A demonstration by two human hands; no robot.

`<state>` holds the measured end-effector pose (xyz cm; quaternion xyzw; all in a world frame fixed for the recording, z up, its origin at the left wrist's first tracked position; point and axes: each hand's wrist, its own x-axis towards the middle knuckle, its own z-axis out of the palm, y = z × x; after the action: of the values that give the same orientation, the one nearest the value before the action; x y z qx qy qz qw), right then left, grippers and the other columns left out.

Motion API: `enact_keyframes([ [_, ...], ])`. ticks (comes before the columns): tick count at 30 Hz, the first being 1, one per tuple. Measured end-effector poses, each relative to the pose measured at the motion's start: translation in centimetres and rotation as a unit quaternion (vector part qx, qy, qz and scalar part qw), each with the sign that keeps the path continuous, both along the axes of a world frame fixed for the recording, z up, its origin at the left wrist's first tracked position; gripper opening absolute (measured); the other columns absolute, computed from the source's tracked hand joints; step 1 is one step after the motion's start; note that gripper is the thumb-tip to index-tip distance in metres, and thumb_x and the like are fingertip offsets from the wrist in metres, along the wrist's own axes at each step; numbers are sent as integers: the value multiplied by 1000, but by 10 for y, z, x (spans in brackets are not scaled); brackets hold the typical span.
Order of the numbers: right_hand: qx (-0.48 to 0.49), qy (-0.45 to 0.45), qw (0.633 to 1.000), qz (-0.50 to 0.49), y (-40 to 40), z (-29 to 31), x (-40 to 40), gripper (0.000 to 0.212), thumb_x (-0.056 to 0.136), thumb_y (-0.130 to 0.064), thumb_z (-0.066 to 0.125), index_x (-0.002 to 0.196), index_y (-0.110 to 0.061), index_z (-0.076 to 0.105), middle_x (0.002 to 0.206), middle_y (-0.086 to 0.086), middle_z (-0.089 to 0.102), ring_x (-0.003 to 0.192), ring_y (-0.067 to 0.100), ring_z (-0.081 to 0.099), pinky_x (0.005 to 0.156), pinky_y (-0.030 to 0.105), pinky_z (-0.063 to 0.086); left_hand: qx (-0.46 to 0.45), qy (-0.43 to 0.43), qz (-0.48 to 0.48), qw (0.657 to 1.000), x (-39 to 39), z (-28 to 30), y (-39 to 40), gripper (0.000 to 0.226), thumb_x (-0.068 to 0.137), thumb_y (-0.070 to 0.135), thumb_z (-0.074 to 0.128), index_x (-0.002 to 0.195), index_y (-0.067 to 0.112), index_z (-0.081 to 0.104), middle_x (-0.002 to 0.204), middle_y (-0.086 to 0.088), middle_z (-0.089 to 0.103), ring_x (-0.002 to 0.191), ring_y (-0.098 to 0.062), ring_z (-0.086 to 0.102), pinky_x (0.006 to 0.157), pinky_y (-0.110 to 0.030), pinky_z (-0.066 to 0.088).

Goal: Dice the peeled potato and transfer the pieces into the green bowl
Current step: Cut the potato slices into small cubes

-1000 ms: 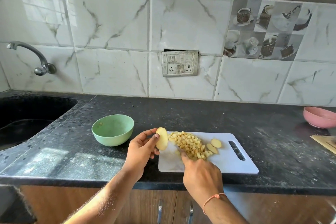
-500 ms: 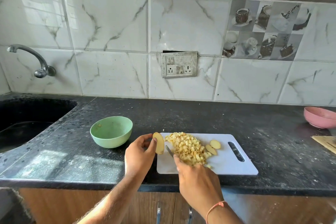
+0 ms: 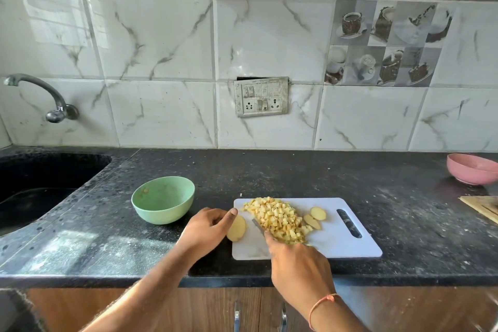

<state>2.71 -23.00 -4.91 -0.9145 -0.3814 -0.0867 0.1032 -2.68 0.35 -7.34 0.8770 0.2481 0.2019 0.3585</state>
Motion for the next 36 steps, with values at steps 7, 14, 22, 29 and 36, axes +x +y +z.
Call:
enact_keyframes([
  [7,76,95,992,-16,11,11,12,43,103,-35,41,143,-46,55,129,-13,70,105,21,66,74,31,51,9,-27,-171,985,-13,-14,23,77,76,46,74,149,44,51,140,26,51,69,-12,59,68,-25,55],
  [14,83,77,994,-5,16,15,6,44,106,-37,41,147,-47,50,121,-8,73,103,19,67,72,32,49,51,-45,-174,982,-13,-13,12,75,84,28,79,153,37,51,139,25,59,84,18,57,75,-1,40],
  [22,70,54,996,2,15,6,-2,46,105,-37,39,150,-47,45,115,-6,74,99,19,68,73,32,51,45,-57,-152,986,-15,-13,10,77,74,45,83,145,39,54,129,23,58,81,12,59,73,-7,43],
  [29,66,32,997,-11,14,8,-2,48,106,-37,38,153,-43,41,108,-6,74,94,17,69,75,32,54,58,-69,-145,985,-13,-15,12,79,69,50,84,142,38,55,127,21,59,79,11,58,69,-9,45],
  [36,43,22,999,-3,15,6,-4,50,106,-32,38,155,-40,39,109,-5,75,95,18,70,76,34,56,36,-73,-142,987,-12,-15,12,78,66,47,90,137,35,60,121,19,64,71,7,59,61,-11,44],
])
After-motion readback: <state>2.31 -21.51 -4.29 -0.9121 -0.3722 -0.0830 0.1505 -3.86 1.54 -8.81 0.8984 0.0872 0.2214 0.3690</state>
